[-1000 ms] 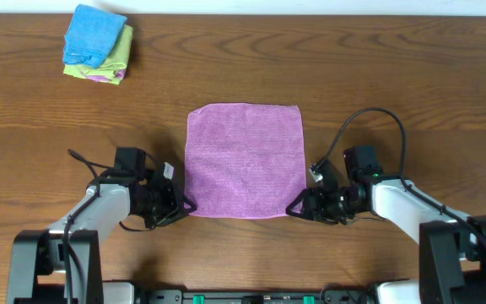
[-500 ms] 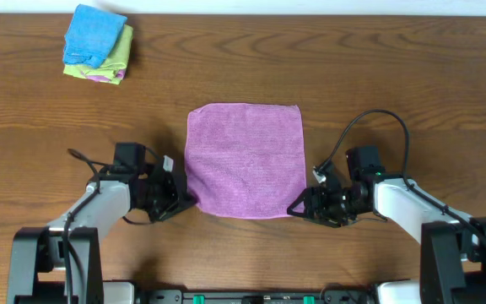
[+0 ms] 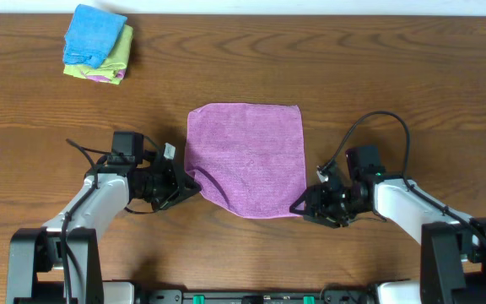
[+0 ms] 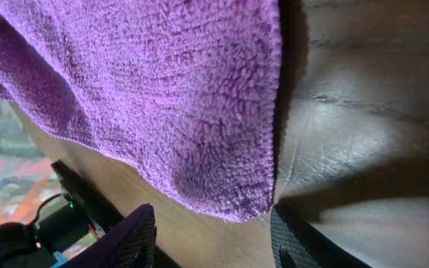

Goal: Fold the cloth

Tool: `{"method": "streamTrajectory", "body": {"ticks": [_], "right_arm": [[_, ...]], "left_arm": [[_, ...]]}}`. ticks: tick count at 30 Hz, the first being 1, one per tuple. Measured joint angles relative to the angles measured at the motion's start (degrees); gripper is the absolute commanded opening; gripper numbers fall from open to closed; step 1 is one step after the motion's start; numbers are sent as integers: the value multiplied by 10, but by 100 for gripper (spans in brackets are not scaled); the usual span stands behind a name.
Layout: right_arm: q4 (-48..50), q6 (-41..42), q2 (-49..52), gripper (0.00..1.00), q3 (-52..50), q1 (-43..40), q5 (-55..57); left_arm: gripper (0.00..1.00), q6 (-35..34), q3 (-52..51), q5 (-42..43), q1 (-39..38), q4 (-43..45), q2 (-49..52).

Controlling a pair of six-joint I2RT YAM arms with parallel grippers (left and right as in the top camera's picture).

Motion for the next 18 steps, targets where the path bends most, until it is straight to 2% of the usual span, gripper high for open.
{"method": "streamTrajectory", "body": {"ticks": [10, 13, 16, 18], "right_arm": [[29, 11, -6, 47, 0, 0, 22], [28, 10, -6, 36, 0, 0, 28], [29, 9, -5, 16, 0, 2, 54], [32, 9, -3, 7, 0, 2, 68]], "left_arm": [[6, 0, 0, 0, 0, 0, 0], [6, 0, 0, 0, 0, 0, 0], [6, 0, 0, 0, 0, 1, 0], [6, 0, 0, 0, 0, 1, 0]]}}
